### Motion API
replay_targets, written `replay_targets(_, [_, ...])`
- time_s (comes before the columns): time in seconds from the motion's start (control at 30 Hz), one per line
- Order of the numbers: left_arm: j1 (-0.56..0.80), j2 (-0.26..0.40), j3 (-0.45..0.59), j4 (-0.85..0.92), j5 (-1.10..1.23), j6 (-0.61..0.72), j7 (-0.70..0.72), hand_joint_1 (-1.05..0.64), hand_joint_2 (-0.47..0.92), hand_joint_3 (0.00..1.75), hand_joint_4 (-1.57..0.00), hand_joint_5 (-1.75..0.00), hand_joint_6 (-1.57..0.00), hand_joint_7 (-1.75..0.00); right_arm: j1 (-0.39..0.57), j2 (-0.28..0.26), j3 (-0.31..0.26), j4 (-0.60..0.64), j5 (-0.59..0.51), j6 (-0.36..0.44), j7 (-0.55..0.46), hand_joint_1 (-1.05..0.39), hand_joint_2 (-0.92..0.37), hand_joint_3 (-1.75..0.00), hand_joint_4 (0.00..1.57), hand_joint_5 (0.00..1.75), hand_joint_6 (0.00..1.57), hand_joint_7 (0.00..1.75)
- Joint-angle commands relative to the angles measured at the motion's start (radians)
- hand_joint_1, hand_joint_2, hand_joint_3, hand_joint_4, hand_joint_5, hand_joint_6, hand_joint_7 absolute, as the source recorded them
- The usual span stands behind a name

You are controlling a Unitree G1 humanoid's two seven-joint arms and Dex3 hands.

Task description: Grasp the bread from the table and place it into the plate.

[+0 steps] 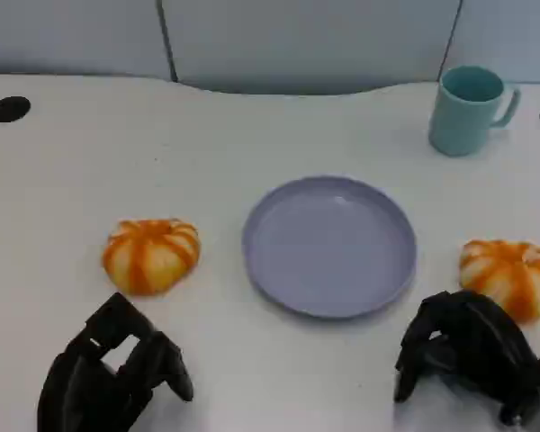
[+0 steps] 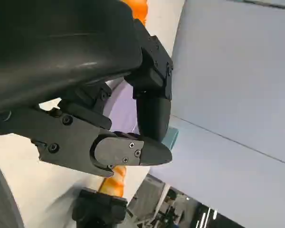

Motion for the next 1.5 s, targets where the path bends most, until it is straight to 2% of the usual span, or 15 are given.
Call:
replay_targets(0.03, [0.009, 0.008, 0.006, 0.004, -0.006, 0.002, -0.012, -0.49, 0.92, 0.26, -0.84, -1.75, -0.59, -1.75, 0.001, -0.01, -0.011, -0.002, 0.004, -0.002, -0.002, -1.05, -0.56, 0.0, 1.57, 0.6, 1.57, 0.37])
replay_targets(0.73, [0.013, 0.01, 0.005, -0.007, 0.001, 0.011, -0.006, -0.48, 0.92, 0.28, -0.84, -1.75, -0.58, -1.75, 0.003, -0.009, -0.011, -0.004, 0.002, -0.001, -0.008, -1.05, -0.57, 0.0, 1.57, 0.6, 1.57, 0.37])
replay_targets(0.87, [0.012, 0.013, 0.01, -0.012, 0.026, -0.025, 0.006, -0.51, 0.92, 0.27, -0.82, -1.75, -0.57, -1.75, 0.007, -0.008, -0.008, -0.008, 0.001, 0.001, -0.006, -1.05, -0.57, 0.0, 1.57, 0.6, 1.57, 0.37])
replay_targets(0.97, [0.01, 0.033, 0.007, -0.022, 0.089, -0.088, 0.015, -0.54, 0.92, 0.29, -0.74, -1.75, -0.52, -1.72, 0.013, -0.003, -0.003, -0.02, -0.003, 0.005, -0.014, -1.05, -0.56, 0.0, 1.57, 0.6, 1.57, 0.37])
replay_targets(1.0, [0.008, 0.044, 0.004, -0.028, 0.132, -0.127, 0.024, -0.55, 0.92, 0.31, -0.59, -1.75, -0.46, -1.54, 0.013, -0.001, -0.002, -0.019, -0.003, 0.002, -0.014, -1.05, -0.56, 0.0, 1.57, 0.6, 1.57, 0.37])
replay_targets(1.03, [0.004, 0.055, 0.004, -0.032, 0.19, -0.182, 0.042, -0.55, 0.92, 0.31, -0.53, -1.75, -0.43, -1.46, 0.012, 0.001, -0.002, -0.015, -0.003, -0.002, -0.012, -1.05, -0.56, 0.0, 1.57, 0.6, 1.57, 0.37])
replay_targets(1.13, [-0.003, 0.078, 0.001, -0.041, 0.306, -0.284, 0.093, -0.51, 0.92, 0.29, -0.43, -1.59, -0.42, -1.12, 0.01, 0.004, -0.001, -0.008, -0.006, -0.013, -0.012, -1.05, -0.57, 0.0, 1.57, 0.6, 1.57, 0.38])
replay_targets(1.17, [-0.011, 0.095, 0.003, -0.045, 0.372, -0.331, 0.126, -0.5, 0.92, 0.29, -0.42, -1.57, -0.42, -1.07, 0.009, 0.004, -0.002, -0.009, -0.005, -0.006, -0.013, -1.05, -0.57, 0.0, 1.57, 0.6, 1.57, 0.38])
replay_targets(1.2, [-0.017, 0.116, 0.005, -0.059, 0.444, -0.357, 0.163, -0.48, 0.92, 0.28, -0.41, -1.41, -0.43, -0.86, 0.008, 0.005, -0.002, -0.009, -0.005, 0.0, -0.015, -1.05, -0.56, 0.0, 1.57, 0.59, 1.57, 0.38])
replay_targets(1.23, [-0.026, 0.142, 0.008, -0.082, 0.542, -0.372, 0.213, -0.44, 0.92, 0.26, -0.41, -1.18, -0.5, -0.53, 0.007, 0.005, -0.002, -0.009, -0.004, 0.008, -0.016, -1.05, -0.56, 0.0, 1.57, 0.59, 1.57, 0.38])
replay_targets(1.3, [-0.05, 0.189, 0.013, -0.132, 0.737, -0.37, 0.312, -0.41, 0.92, 0.16, -0.33, -0.9, -0.56, -0.2, 0.004, 0.008, -0.002, -0.003, -0.004, 0.002, -0.013, -1.05, -0.55, 0.0, 1.57, 0.59, 1.57, 0.38])
replay_targets(1.4, [-0.075, 0.239, 0.003, -0.192, 0.934, -0.331, 0.41, -0.41, 0.92, 0.05, -0.24, -0.72, -0.53, -0.05, 0.0, 0.01, -0.003, 0.004, -0.002, 0.0, -0.007, -1.05, -0.55, 0.0, 1.57, 0.58, 1.57, 0.37])
replay_targets(1.5, [-0.091, 0.282, -0.017, -0.228, 1.068, -0.295, 0.475, -0.44, 0.92, 0.01, -0.24, -0.56, -0.49, -0.01, -0.001, 0.011, -0.003, 0.005, -0.004, 0.001, -0.007, -1.05, -0.55, 0.0, 1.57, 0.57, 1.57, 0.36])
